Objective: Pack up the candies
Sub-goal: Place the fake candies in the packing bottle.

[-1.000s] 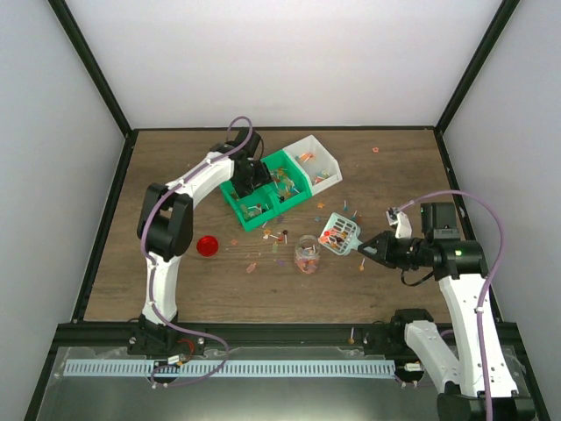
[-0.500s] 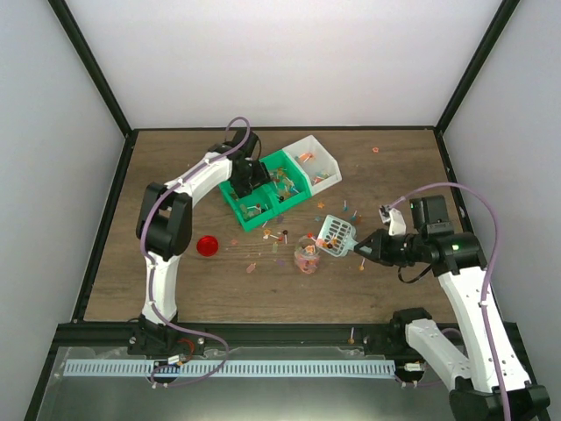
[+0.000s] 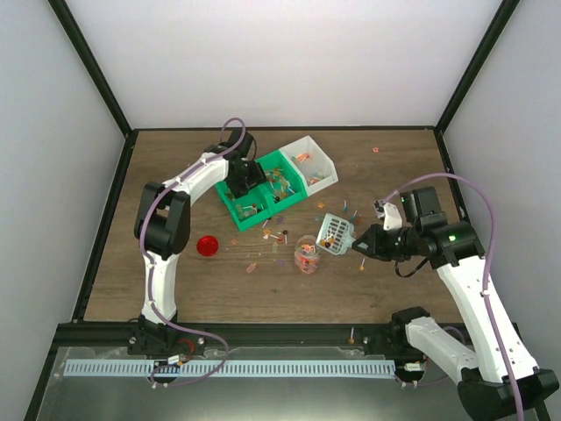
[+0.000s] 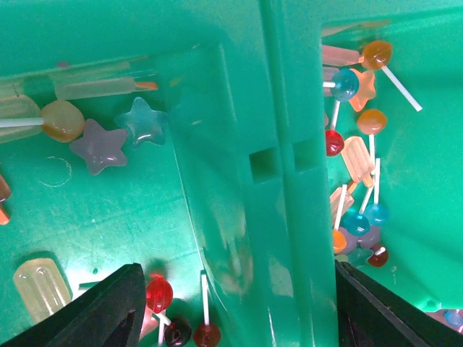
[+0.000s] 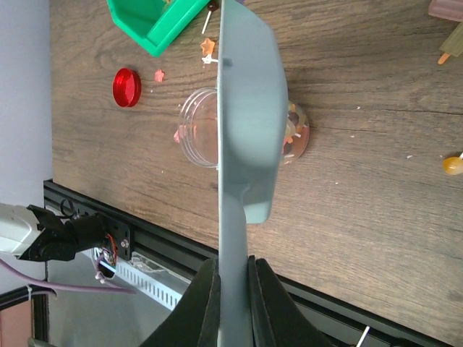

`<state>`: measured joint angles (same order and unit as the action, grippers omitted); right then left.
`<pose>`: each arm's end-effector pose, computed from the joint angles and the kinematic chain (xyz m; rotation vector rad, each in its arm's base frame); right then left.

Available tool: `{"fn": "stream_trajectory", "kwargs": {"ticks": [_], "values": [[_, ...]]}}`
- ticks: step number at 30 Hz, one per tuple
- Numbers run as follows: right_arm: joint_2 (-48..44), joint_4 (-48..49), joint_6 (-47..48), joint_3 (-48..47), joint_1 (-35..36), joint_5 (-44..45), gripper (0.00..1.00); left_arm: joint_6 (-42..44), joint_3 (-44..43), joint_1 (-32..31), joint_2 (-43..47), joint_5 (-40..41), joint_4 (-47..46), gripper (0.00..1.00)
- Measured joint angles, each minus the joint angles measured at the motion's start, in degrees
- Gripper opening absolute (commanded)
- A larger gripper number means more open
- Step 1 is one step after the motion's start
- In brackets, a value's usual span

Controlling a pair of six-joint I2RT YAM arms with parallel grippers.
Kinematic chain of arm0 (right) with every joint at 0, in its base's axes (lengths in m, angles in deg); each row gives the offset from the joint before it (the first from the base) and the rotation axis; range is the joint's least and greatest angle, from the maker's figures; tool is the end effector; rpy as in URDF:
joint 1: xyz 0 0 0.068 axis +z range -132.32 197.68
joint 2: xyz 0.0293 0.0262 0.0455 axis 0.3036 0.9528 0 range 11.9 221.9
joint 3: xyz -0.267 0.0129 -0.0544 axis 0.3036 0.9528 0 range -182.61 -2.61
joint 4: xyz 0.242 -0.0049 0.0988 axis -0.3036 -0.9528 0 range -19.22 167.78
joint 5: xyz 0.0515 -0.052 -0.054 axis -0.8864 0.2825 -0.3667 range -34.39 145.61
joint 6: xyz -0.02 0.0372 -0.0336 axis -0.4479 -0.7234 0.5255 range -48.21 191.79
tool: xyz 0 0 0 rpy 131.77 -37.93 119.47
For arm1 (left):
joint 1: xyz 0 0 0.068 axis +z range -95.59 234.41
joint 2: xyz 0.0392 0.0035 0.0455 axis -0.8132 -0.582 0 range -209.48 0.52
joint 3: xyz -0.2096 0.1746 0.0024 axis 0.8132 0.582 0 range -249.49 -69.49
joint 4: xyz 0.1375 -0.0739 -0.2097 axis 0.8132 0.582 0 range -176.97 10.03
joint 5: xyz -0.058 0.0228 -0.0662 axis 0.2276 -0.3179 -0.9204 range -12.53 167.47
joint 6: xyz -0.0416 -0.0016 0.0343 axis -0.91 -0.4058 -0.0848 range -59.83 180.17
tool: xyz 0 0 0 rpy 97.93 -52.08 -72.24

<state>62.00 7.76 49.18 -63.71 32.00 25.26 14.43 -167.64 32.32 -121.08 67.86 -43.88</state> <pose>0.1250 0.0505 0.3319 -0.0073 2.6580 0.9146 0.4150 -0.1749 0.1958 -0.5351 2.7971 -0.5284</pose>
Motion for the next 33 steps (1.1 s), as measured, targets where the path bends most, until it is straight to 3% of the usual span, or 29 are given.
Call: {"fn": "stream_trajectory", "kwargs": {"ticks": [10, 23, 33], "values": [[3.6, -0.2, -5.7, -3.6, 11.1, 6.7, 0.01, 0.1, 0.0, 0.1, 0.0, -0.1, 0.0, 0.70], [8.9, -3.3, -7.0, -10.7, 14.7, 14.2, 0.01, 1.0, 0.0, 0.5, 0.0, -0.2, 0.1, 0.70], [14.1, -4.2, -11.6, -14.2, 26.1, 20.8, 0.01, 1.0, 0.0, 0.8, 0.0, -0.2, 0.1, 0.70]]}}
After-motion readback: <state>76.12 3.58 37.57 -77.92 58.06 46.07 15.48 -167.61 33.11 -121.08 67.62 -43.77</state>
